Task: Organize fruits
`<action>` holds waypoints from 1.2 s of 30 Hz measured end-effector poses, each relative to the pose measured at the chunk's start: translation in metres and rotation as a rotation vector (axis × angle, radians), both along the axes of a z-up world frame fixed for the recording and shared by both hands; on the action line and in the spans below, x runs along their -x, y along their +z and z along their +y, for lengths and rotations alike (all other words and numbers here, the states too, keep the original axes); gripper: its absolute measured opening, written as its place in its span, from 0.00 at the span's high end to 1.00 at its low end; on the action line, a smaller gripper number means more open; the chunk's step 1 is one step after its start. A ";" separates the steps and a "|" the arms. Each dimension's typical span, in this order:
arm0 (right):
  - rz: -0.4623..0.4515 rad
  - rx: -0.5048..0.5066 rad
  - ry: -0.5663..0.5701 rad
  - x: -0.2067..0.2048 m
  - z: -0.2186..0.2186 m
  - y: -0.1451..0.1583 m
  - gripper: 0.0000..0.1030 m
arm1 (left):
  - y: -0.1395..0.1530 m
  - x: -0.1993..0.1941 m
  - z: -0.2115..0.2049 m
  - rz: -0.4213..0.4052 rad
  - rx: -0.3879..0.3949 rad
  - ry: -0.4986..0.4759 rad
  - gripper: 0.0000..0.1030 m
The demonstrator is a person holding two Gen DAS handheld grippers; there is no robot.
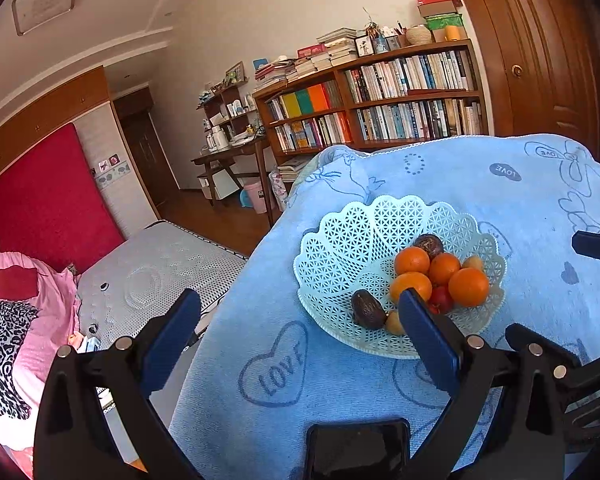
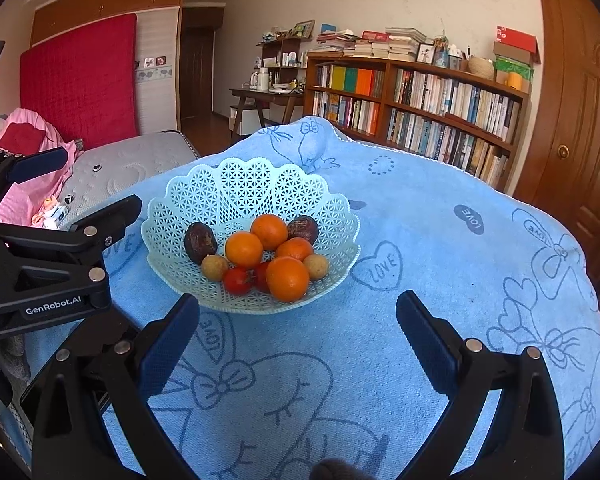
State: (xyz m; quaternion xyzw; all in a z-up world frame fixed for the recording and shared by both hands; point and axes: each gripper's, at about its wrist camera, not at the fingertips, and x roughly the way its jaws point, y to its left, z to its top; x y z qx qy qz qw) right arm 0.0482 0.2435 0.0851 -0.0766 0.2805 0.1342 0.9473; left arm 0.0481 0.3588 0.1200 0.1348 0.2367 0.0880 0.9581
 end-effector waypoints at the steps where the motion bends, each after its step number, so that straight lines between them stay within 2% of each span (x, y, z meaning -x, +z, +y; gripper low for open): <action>1: 0.007 -0.004 0.003 -0.001 0.000 0.000 0.05 | 0.000 0.000 0.000 0.000 -0.001 0.000 0.03; 4: 0.024 -0.013 0.006 -0.003 0.001 -0.003 0.05 | 0.000 0.000 0.000 0.000 -0.002 -0.001 0.03; 36: -0.006 0.039 0.014 0.003 0.010 -0.004 0.05 | 0.000 0.001 -0.002 0.004 -0.008 -0.006 0.03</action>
